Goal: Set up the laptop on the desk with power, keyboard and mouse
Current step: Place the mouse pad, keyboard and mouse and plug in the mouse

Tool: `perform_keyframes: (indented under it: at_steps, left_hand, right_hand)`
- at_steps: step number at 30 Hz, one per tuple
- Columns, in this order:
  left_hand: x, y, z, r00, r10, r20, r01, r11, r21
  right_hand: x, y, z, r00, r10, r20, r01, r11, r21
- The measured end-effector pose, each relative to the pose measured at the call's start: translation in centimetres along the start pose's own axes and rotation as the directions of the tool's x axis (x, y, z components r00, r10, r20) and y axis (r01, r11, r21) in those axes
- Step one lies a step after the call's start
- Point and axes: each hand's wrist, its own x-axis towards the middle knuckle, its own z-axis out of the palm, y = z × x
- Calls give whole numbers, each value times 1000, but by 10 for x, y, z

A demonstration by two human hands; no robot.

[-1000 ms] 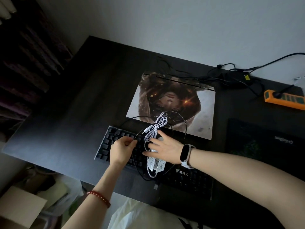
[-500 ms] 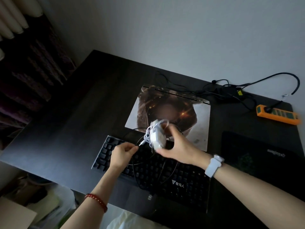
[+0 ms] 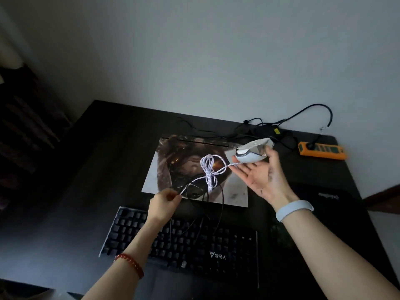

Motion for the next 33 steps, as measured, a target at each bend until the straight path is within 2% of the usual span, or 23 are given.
perform_keyframes:
  at_steps: [5, 7, 10, 13, 15, 16, 18, 21, 23, 25, 28, 31, 33]
  left_hand:
    - [3, 22, 18, 995, 87, 42, -79, 981, -179]
    - [5, 24, 24, 996, 89, 11, -85, 981, -175]
    - [11, 27, 27, 996, 88, -24, -87, 996, 25]
    - [15, 31, 26, 997, 64, 52, -78, 938, 339]
    - [14, 40, 32, 970, 188, 152, -238, 854, 463]
    - [13, 48, 38, 938, 278, 205, -343, 821, 456]
    - [13, 68, 53, 876, 388, 285, -474, 803, 361]
    - [15, 100, 73, 808, 452, 378, -540, 824, 169]
    - [13, 115, 75, 776, 501, 384, -557, 830, 43]
    - [10, 129, 70, 805, 499, 321, -488, 864, -120]
    - [13, 152, 55, 875, 458, 157, -375, 846, -379]
    - [17, 184, 40, 908, 383, 169, -222, 782, -582]
    - [16, 200, 39, 885, 421, 200, -253, 794, -553]
  right_hand:
    - [-5, 2, 8, 992, 77, 103, -73, 997, -36]
    - [-5, -1, 16, 986, 75, 146, -75, 997, -5]
    - [-6, -15, 26, 977, 14, 213, -32, 996, 82]
    - [-10, -32, 31, 970, -66, 234, 17, 978, 207]
    - [-13, -43, 30, 971, -116, 207, 54, 958, 282]
    - [-14, -46, 28, 972, -130, 194, 68, 952, 297]
    - [-19, -52, 27, 974, -143, 178, 86, 952, 295]
    - [-27, -60, 27, 971, -185, 149, 133, 944, 302]
    - [-32, -69, 25, 965, -221, 141, 171, 938, 302]
    - [-38, -81, 18, 956, -270, 110, 225, 923, 312]
    - [-43, -99, 0, 936, -351, -7, 336, 891, 305]
    - [-49, -115, -26, 901, -408, -145, 423, 901, 96]
    - [-54, -122, -49, 880, -424, -214, 415, 906, -86]
